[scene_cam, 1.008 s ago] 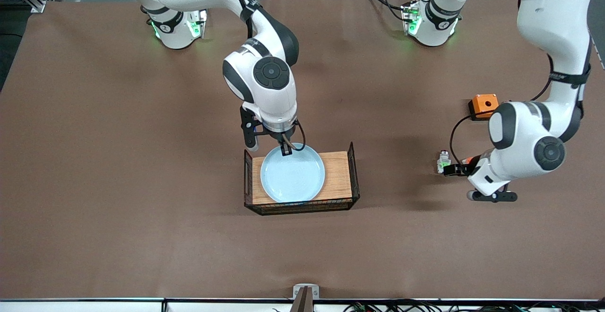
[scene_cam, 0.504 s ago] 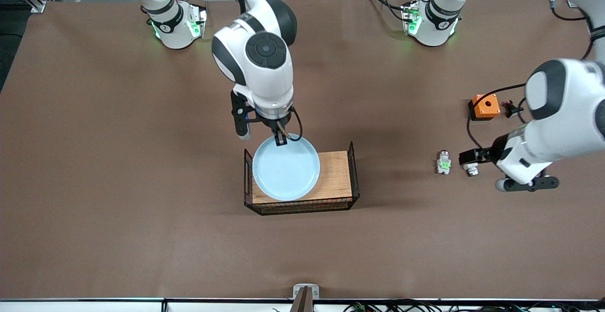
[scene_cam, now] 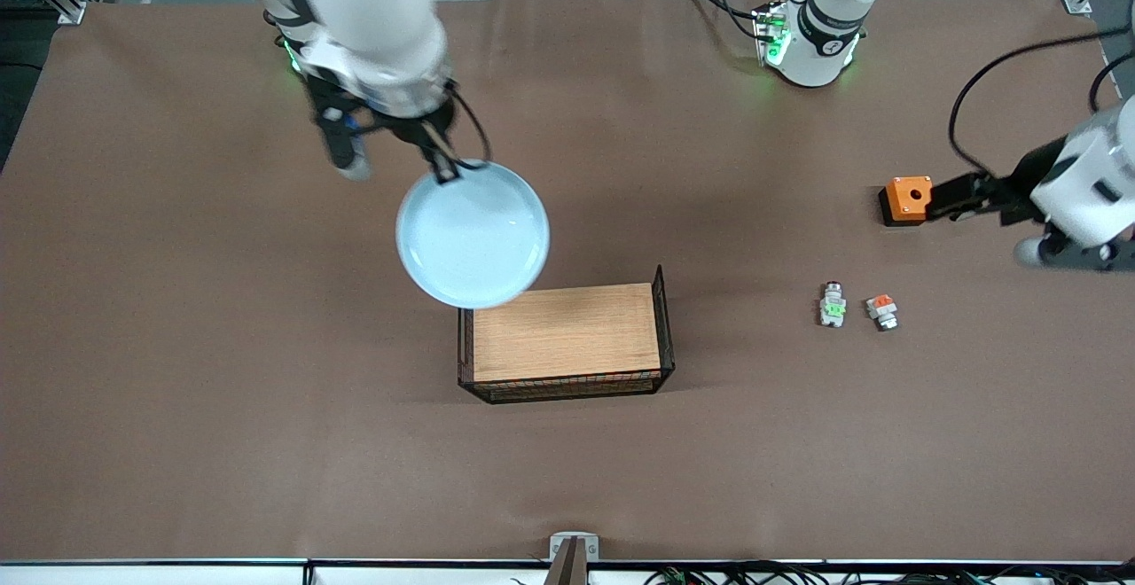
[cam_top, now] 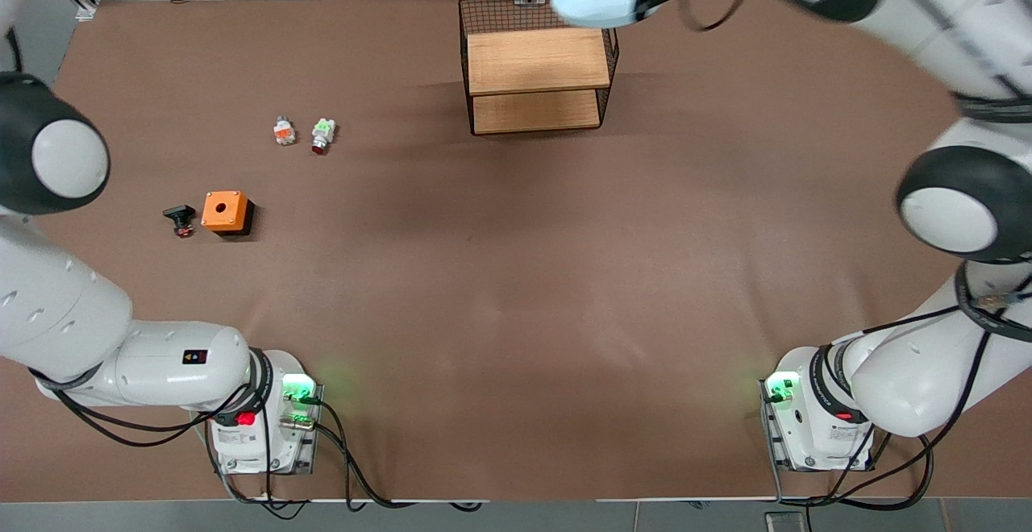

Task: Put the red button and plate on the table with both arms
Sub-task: 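Lift the plate out of the box with the right gripper while the left gripper withdraws, then lower the white plate onto the table with the right gripper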

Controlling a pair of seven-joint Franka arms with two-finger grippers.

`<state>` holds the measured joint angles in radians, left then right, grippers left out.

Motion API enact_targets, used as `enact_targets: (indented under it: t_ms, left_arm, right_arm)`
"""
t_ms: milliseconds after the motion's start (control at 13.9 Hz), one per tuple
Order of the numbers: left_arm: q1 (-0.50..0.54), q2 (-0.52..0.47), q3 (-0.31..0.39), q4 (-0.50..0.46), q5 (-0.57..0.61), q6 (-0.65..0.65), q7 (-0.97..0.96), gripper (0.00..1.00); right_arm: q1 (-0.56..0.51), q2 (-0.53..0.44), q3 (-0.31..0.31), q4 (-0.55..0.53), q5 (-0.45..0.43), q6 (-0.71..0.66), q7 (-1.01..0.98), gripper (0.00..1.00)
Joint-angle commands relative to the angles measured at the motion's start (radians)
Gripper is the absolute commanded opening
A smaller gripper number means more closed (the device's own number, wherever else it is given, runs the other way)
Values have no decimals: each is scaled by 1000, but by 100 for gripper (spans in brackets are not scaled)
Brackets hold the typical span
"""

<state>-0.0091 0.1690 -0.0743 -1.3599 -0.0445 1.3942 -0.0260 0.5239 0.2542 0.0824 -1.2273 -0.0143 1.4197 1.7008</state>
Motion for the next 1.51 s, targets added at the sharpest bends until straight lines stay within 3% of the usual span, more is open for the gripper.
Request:
enact_targets:
  t_ms: [0,360,648,1080,1440]
  left_arm:
    - [15,-72,-2,-19,46,-49,23,100]
    - [15,-128,-7,-39,87,-52,40,100]
    - [9,-147,-10,-39,87,-52,38,100]
    - [6,-158,-12,-34,72,-43,32,100]
    - [3,-169,-27,-36,68,-23,26,100]
  right_arm:
    - [-138,-97,8,-32,30,-108,-278,2]
    - [-497,-136,5,-50,28,-215,-943,2]
    - [-717,-130,2,-161,27,-90,-1367,2]
    - [-866,-52,0,-372,22,244,-1803,2]
    - [-916,138,0,-383,17,422,-2043,2]
